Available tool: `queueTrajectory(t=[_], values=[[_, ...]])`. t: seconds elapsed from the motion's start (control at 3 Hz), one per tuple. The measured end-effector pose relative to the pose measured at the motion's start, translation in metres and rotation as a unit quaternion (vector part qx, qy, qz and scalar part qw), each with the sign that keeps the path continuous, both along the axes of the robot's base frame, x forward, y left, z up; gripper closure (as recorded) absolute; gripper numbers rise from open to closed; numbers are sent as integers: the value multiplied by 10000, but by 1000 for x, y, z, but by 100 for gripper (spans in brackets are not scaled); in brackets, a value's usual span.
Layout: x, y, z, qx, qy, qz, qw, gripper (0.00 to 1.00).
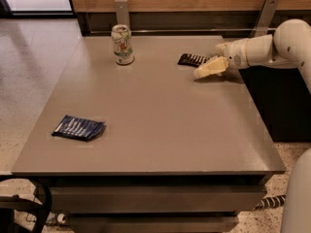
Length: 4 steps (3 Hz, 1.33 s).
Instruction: Move rxbar chocolate near rxbar blueberry
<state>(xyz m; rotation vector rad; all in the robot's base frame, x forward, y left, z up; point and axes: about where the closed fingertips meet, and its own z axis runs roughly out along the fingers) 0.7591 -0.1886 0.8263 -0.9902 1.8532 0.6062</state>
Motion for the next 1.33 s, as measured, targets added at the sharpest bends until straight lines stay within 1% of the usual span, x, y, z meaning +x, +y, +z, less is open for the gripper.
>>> queueTrajectory(t=[0.33, 0.67, 1.0, 1.33], values=[[2, 2, -6, 100, 138, -9, 9999, 0], [-2, -2, -15, 241, 267, -124, 9993, 0], [-7, -5, -24, 376, 271, -258, 9986, 14], [-7, -5, -22, 376, 271, -257, 9986, 37]])
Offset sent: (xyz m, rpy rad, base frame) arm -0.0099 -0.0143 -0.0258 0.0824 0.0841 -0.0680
